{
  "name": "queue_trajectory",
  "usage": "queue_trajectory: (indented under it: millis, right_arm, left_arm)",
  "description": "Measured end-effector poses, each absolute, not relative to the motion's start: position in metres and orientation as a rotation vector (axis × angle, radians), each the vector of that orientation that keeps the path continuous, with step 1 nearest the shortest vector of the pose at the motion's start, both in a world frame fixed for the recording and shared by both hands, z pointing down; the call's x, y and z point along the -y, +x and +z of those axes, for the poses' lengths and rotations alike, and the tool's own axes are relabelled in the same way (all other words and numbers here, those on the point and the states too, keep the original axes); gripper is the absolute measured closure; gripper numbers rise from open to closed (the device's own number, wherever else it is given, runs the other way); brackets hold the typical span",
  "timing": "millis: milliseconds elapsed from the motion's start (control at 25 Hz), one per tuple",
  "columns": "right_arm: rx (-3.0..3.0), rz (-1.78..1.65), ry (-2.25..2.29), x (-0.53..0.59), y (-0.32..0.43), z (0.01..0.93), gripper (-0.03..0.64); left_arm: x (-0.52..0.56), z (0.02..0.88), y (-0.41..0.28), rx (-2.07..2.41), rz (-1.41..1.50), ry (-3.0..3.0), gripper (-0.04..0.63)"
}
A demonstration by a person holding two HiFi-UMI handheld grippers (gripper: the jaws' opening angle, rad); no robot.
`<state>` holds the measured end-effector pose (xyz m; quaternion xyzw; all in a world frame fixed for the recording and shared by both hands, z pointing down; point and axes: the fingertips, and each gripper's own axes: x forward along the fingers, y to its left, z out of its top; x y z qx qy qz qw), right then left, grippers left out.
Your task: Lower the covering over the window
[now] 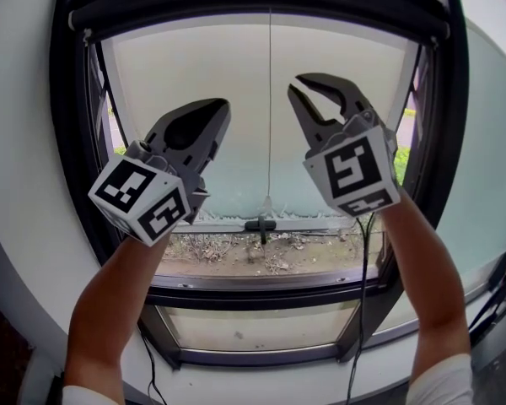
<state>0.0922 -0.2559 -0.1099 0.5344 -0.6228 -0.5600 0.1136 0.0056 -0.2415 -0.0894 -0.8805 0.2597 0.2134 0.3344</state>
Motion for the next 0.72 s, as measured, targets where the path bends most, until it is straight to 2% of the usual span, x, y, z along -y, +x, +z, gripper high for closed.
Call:
queue_trajectory:
  millis: [400,720]
  right_arm:
    - [1.642,-1.702,1.587,0.282,0.099,-0.166,0.570]
    - [1.396,-1.697,1.589,0.311,0.111,-0.210,0.532]
  left_arm:
    - [0.253,-0.128,0.022,-0.671,0.511,-2.239,0.577]
    - [0.263,-0.158,0.032,-0.697,0.489,-2.234,0.577]
